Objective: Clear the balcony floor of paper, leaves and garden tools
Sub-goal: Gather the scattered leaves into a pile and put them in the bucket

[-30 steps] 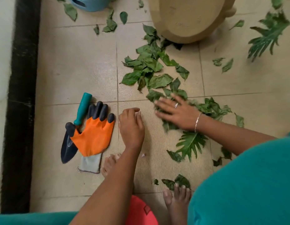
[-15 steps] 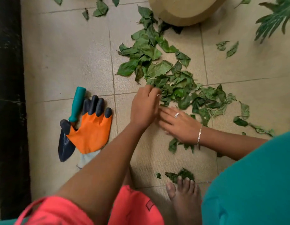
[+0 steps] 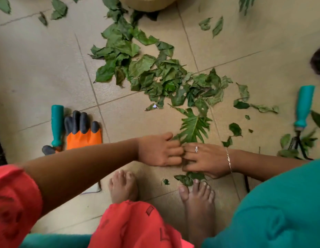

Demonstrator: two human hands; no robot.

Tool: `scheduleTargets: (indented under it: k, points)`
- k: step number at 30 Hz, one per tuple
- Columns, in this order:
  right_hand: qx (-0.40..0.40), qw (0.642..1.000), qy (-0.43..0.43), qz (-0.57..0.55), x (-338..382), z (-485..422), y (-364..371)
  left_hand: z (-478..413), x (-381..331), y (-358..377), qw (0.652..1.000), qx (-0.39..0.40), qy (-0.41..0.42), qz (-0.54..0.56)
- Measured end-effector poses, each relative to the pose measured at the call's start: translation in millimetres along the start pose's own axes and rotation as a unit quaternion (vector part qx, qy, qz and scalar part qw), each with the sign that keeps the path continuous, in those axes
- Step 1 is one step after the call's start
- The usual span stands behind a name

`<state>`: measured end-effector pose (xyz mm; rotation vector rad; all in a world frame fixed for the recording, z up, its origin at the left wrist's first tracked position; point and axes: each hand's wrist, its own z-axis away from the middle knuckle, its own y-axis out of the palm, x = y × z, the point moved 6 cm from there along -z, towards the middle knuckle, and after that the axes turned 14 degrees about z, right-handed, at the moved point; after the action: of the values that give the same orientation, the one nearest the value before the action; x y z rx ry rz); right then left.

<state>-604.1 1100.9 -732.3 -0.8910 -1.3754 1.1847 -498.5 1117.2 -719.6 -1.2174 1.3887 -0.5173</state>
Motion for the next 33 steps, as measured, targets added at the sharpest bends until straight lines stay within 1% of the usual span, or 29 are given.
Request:
scheduleTargets:
  k: [2, 5, 7, 8, 9, 10, 11, 12, 14, 15, 16, 18, 20, 22, 24, 27, 30, 32, 33]
  points:
    - [-0.019, 1.000, 0.006, -0.005, 9, 11, 2, 0, -15, 16, 0.998, 0.007, 0.057, 0.025]
    - [0.007, 1.000, 0.013, -0.011, 20, 22, 15, 7, -38, 37, 0.992, 0.028, 0.121, 0.028]
    - [0.001, 0.999, 0.037, 0.015, 15, 24, 22, 11, -51, 51, 0.988, 0.058, 0.139, 0.029]
    - [-0.012, 0.999, 0.044, 0.021, 12, 23, 26, 12, -52, 53, 0.989, 0.068, 0.132, 0.026]
    - [-0.028, 0.999, 0.038, 0.014, 9, 21, 29, 11, -47, 52, 0.991, 0.066, 0.113, 0.015]
    - [-0.042, 0.998, 0.037, 0.009, 3, 17, 28, 9, -35, 47, 0.996, 0.054, 0.076, -0.004]
    - [-0.050, 0.997, 0.063, 0.011, -9, 14, 22, 7, -17, 39, 0.999, 0.036, 0.023, -0.028]
    - [-0.059, 0.991, 0.121, 0.026, -26, 13, 15, 5, 2, 29, 0.998, 0.012, -0.040, -0.056]
    - [-0.075, 0.962, 0.257, 0.059, -59, 16, -5, 8, 37, 7, 0.982, -0.028, -0.156, -0.104]
    - [-0.083, 0.951, 0.291, 0.063, -66, 18, -14, 9, 46, 2, 0.975, -0.031, -0.185, -0.119]
    - [-0.096, 0.950, 0.292, 0.064, -64, 18, -19, 10, 50, 1, 0.974, -0.028, -0.185, -0.128]
    - [-0.098, 0.967, 0.230, 0.052, -41, 13, -15, 11, 47, 2, 0.982, -0.014, -0.142, -0.126]
    - [-0.047, 0.984, 0.174, 0.000, -17, 9, 3, 15, 43, 5, 0.986, -0.005, -0.115, -0.118]
    - [-0.005, 0.989, 0.143, -0.035, -5, 9, 20, 22, 40, 10, 0.988, -0.002, -0.107, -0.109]
    - [0.025, 0.994, 0.110, -0.011, 0, 9, 31, 28, 35, 14, 0.989, -0.004, -0.107, -0.102]
    - [0.030, 0.996, 0.081, 0.018, 8, 4, 34, 29, 30, 19, 0.991, 0.002, -0.102, -0.084]
    - [0.061, 0.994, 0.086, 0.010, 14, 1, 44, 27, 31, 20, 0.992, 0.013, -0.091, -0.083]
    - [0.087, 0.987, 0.138, 0.010, 7, -1, 45, 27, 34, 18, 0.992, 0.008, -0.095, -0.084]
    - [0.080, 0.980, 0.181, 0.002, -2, 0, 40, 26, 38, 15, 0.990, -0.002, -0.111, -0.087]
